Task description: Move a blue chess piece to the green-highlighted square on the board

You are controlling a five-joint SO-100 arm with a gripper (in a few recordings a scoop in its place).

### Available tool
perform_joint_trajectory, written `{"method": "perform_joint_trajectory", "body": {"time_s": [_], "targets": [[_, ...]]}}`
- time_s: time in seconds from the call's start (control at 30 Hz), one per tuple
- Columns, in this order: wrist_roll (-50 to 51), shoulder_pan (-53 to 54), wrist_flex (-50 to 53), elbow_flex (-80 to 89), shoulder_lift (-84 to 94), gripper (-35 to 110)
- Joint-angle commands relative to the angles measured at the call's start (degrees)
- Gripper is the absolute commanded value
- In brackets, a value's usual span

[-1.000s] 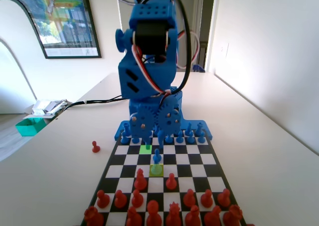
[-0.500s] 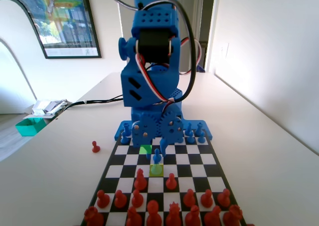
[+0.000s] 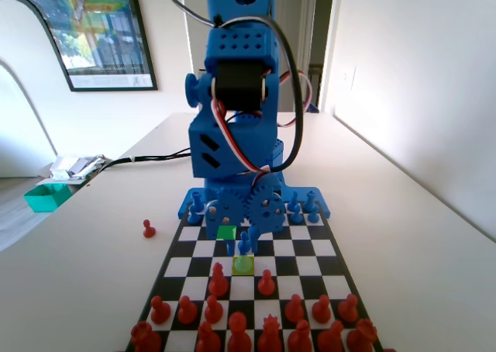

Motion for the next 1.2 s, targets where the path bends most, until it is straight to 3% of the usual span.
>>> {"method": "perform_joint_trajectory", "body": {"time_s": [0.0, 1.17], "targets": [[-0.62, 0.35, -0.88, -0.18, 1.14, 11], [-2.2, 0.97, -9.49, 6.59, 1.49, 5]]}}
